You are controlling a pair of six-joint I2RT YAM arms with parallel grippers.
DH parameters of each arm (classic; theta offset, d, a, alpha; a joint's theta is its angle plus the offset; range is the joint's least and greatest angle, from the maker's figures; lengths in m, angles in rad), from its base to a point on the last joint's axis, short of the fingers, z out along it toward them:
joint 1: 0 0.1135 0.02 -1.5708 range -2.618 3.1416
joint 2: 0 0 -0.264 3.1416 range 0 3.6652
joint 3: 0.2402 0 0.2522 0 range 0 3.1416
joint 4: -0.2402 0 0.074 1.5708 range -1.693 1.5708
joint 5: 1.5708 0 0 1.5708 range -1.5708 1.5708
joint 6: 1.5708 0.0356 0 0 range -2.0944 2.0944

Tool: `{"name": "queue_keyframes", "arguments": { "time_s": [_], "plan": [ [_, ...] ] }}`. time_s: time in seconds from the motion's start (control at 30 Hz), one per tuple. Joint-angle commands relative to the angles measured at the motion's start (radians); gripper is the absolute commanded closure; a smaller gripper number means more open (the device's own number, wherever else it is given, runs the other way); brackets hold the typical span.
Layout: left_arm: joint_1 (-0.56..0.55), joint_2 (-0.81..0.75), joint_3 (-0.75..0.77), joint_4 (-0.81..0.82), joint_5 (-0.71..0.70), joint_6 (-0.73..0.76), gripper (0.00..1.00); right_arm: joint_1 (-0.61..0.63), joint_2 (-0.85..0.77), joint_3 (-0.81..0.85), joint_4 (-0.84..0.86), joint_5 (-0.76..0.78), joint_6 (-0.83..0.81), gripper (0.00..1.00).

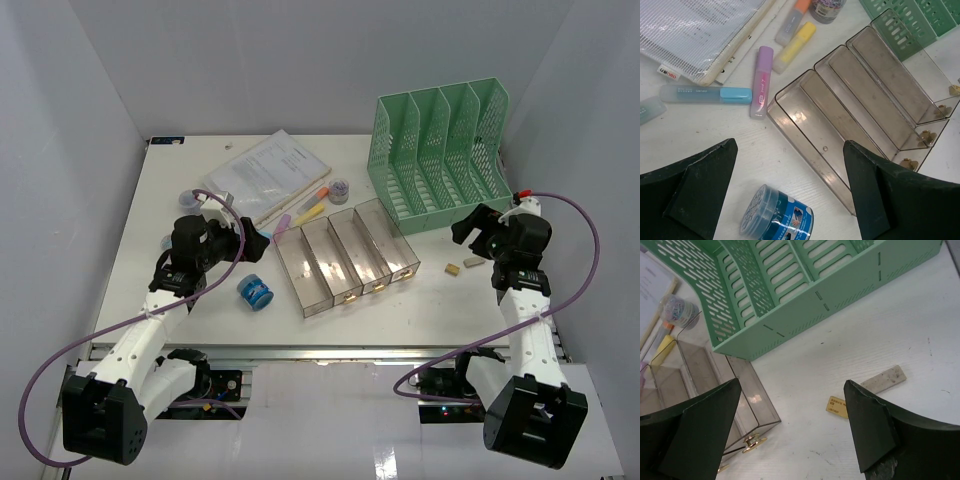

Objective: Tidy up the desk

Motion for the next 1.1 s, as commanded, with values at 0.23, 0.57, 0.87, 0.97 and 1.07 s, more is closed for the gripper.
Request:
{"name": "queue_keyframes", "arguments": {
  "time_s": [0.23,0.57,0.87,0.97,1.07],
  "plan": [
    [0.002,-0.006,0.049,0.001,0.012,-0.001,0.02,0.016,-0.071,-0.017,0.039,-0.696,-0.507,0.10],
    [0.001,-0.016,0.049,0.001,0.016,-0.001,0.02,0.084,0.173,0.337,-0.494,-0.586,-0.969,0.10],
    [-0.007,-0.033,0.052,0.000,0.026,-0.001,0.02,0.079,0.309,0.374,-0.518,-0.372,-1.012,0.01],
    [-0.010,-0.041,0.053,-0.002,0.031,-0.002,0.02,0.071,0.352,0.365,-0.623,-0.355,-1.234,0.07],
    [-0.013,-0.054,0.055,-0.001,0.035,-0.005,0.02,0.063,0.377,0.317,-0.689,-0.282,-1.478,0.13]
  ]
}}
